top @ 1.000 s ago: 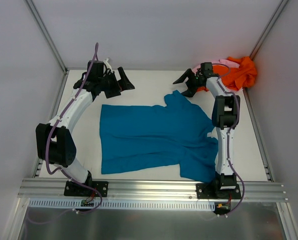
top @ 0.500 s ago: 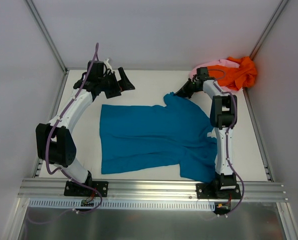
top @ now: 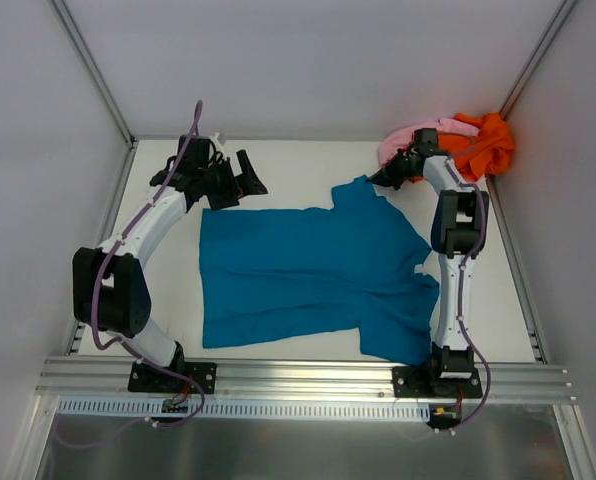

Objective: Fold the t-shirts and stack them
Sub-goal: Flatten out the tshirt

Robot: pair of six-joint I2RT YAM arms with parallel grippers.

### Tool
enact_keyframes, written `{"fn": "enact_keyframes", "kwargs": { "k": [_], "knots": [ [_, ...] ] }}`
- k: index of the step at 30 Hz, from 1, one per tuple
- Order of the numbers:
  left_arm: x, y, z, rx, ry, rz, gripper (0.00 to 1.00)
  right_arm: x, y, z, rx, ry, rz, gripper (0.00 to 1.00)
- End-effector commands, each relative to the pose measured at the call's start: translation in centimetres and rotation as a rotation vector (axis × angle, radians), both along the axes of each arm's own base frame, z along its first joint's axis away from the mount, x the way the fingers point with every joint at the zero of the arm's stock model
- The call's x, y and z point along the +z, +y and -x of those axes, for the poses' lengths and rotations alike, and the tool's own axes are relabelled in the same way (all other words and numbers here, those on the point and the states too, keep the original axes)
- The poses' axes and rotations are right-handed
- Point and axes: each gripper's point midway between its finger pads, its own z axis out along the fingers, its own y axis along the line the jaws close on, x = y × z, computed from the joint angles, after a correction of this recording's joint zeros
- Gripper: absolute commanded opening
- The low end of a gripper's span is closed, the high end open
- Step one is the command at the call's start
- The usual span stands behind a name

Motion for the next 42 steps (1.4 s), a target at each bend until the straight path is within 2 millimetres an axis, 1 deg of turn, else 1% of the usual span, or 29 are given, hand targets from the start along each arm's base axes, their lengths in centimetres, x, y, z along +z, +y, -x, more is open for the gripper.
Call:
{"fn": "enact_keyframes", "kwargs": {
  "k": [1,2,4,5,7,10,12,13,14,15,16,17,18,19,20,22,23,26,27,28,29,30,31,33,35,36,38,39,42],
  "knots": [
    [0.0,0.7,-0.8,0.016,-0.054,-0.051,0.99,8.4,-3.8,-2.3,-0.056,-0.179,0.045,0.01],
    [-0.5,1.0,-1.0,0.028,-0.049,-0.062,0.99,8.5,-4.8,-2.2,-0.068,-0.178,0.055,0.01],
    [-0.9,1.4,-1.5,0.041,-0.055,-0.081,0.99,9.3,-5.7,-1.9,-0.072,-0.191,0.072,0.01],
    [-1.2,1.9,-1.9,0.062,-0.062,-0.101,0.99,9.0,-6.4,-1.7,-0.079,-0.181,0.075,0.01],
    [-1.9,2.5,-2.3,0.080,-0.059,-0.121,0.99,9.3,-6.9,-1.4,-0.077,-0.184,0.084,0.00],
    [-3.3,4.1,-3.0,0.124,-0.053,-0.200,0.99,9.1,-7.2,-1.0,-0.071,-0.168,0.088,0.00],
    [-4.7,6.3,-3.5,0.189,-0.032,-0.274,0.99,9.1,-7.2,-0.8,-0.065,-0.166,0.092,0.00],
    [-5.3,7.2,-3.7,0.215,-0.015,-0.291,0.99,9.1,-7.2,-0.7,-0.062,-0.163,0.092,0.01],
    [-6.6,8.0,-3.7,0.234,0.027,-0.308,0.99,9.1,-7.2,-0.6,-0.061,-0.161,0.090,0.01],
    [-7.2,9.3,-4.0,0.272,0.053,-0.305,0.99,9.1,-7.2,-0.5,-0.060,-0.157,0.089,0.01],
    [-7.5,9.8,-4.4,0.286,0.059,-0.306,0.99,9.1,-7.1,-0.5,-0.058,-0.155,0.083,0.00],
    [-8.5,10.0,-4.7,0.286,0.076,-0.302,0.99,9.1,-7.1,-0.4,-0.056,-0.155,0.084,0.01],
    [-8.3,10.5,-5.8,0.299,0.038,-0.286,0.99,8.9,-7.0,-0.3,-0.053,-0.147,0.084,0.00],
    [-8.4,10.6,-6.3,0.299,0.022,-0.275,0.99,8.9,-6.9,-0.1,-0.048,-0.142,0.080,0.00],
    [-9.0,10.5,-6.9,0.290,0.019,-0.257,0.99,8.9,-6.9,0.0,-0.046,-0.138,0.079,0.00],
    [-8.7,11.0,-8.8,0.304,-0.026,-0.240,0.99,8.7,-6.8,0.3,-0.043,-0.130,0.077,0.01],
    [-10.1,11.2,-9.3,0.306,-0.003,-0.239,0.99,8.8,-6.8,0.4,-0.043,-0.128,0.076,0.01],
    [-10.9,10.8,-11.2,0.279,-0.013,-0.199,0.99,8.8,-6.7,0.8,-0.042,-0.116,0.072,0.00],
    [-10.5,10.5,-11.9,0.267,-0.029,-0.181,0.99,8.7,-6.6,0.9,-0.038,-0.114,0.072,0.00],
    [-11.2,10.3,-12.4,0.259,-0.030,-0.172,0.99,8.8,-6.6,1.0,-0.038,-0.111,0.073,0.01],
    [-11.4,10.1,-12.7,0.254,-0.029,-0.159,0.99,8.7,-6.6,1.1,-0.035,-0.107,0.076,0.01],
    [-10.9,9.7,-13.4,0.243,-0.042,-0.141,0.99,8.8,-6.5,1.2,-0.033,-0.104,0.073,0.01],
    [-12.0,9.6,-13.5,0.239,-0.020,-0.140,0.99,8.8,-6.5,1.3,-0.032,-0.103,0.075,0.01],
    [-12.2,9.5,-14.1,0.241,-0.019,-0.130,0.99,8.9,-6.4,1.4,-0.030,-0.101,0.077,0.01],
    [-12.9,9.5,-14.3,0.241,-0.006,-0.128,0.99,8.9,-6.4,1.4,-0.029,-0.101,0.075,0.00],
    [-12.8,9.5,-14.7,0.242,-0.007,-0.129,0.99,8.9,-6.3,1.4,-0.031,-0.098,0.076,0.01],
    [-13.5,9.4,-14.6,0.240,0.015,-0.129,0.99,9.0,-6.3,1.5,-0.031,-0.097,0.074,0.00],
    [-13.4,9.4,-14.9,0.240,0.013,-0.127,0.99,9.1,-6.3,1.4,-0.034,-0.099,0.076,0.00],
    [-13.8,9.2,-14.7,0.232,0.035,-0.121,0.98,9.0,-6.4,1.3,-0.036,-0.098,0.077,0.00]
  ]
}}
